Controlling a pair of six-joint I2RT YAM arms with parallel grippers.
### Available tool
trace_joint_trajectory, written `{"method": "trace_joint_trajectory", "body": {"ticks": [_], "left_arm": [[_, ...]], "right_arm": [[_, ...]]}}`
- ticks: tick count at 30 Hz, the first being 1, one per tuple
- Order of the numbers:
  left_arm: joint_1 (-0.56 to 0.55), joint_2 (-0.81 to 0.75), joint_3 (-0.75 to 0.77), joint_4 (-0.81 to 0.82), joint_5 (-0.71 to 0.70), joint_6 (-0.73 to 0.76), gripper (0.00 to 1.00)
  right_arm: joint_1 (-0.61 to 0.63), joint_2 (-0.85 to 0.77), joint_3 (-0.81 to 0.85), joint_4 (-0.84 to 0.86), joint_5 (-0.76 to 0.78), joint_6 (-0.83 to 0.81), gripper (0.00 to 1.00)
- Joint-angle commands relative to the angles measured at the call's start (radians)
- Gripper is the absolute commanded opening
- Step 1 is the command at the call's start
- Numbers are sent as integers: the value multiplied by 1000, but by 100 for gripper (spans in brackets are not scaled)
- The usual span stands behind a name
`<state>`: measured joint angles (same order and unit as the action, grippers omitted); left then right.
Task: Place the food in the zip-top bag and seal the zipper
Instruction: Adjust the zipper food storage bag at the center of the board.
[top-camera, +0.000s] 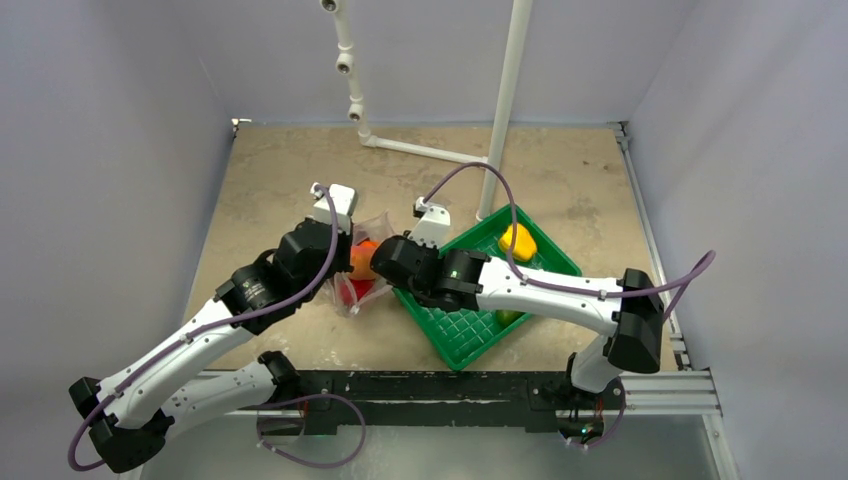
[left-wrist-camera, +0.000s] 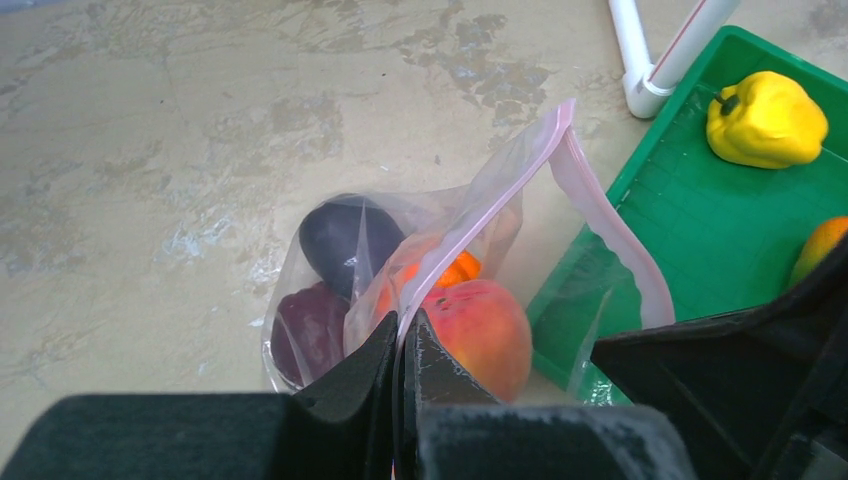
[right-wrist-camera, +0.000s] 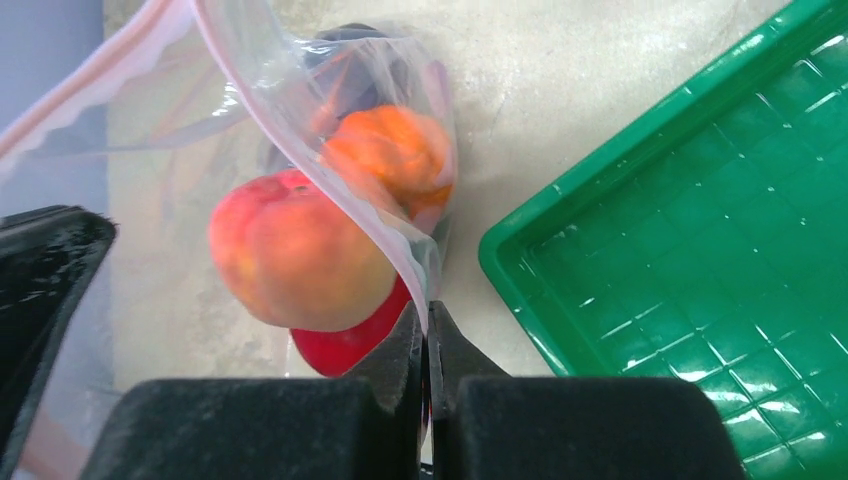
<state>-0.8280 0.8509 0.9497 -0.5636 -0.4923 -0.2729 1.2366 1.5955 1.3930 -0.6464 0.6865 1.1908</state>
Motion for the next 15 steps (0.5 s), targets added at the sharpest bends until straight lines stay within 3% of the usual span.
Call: {"method": "trace_joint_trajectory", "body": {"ticks": [1, 7, 15], "left_arm": [[-3, -4, 32, -34, -98, -43, 0], [-2, -41, 127, -132, -165, -67, 0], [-4, 10, 444, -345, -251, -54, 0]], "right_arm": [[-5, -26, 100, 47, 36, -65, 0], [-10, 7, 238, 36, 49, -168, 0], [-20, 27, 463, 38, 75, -320, 0]]}}
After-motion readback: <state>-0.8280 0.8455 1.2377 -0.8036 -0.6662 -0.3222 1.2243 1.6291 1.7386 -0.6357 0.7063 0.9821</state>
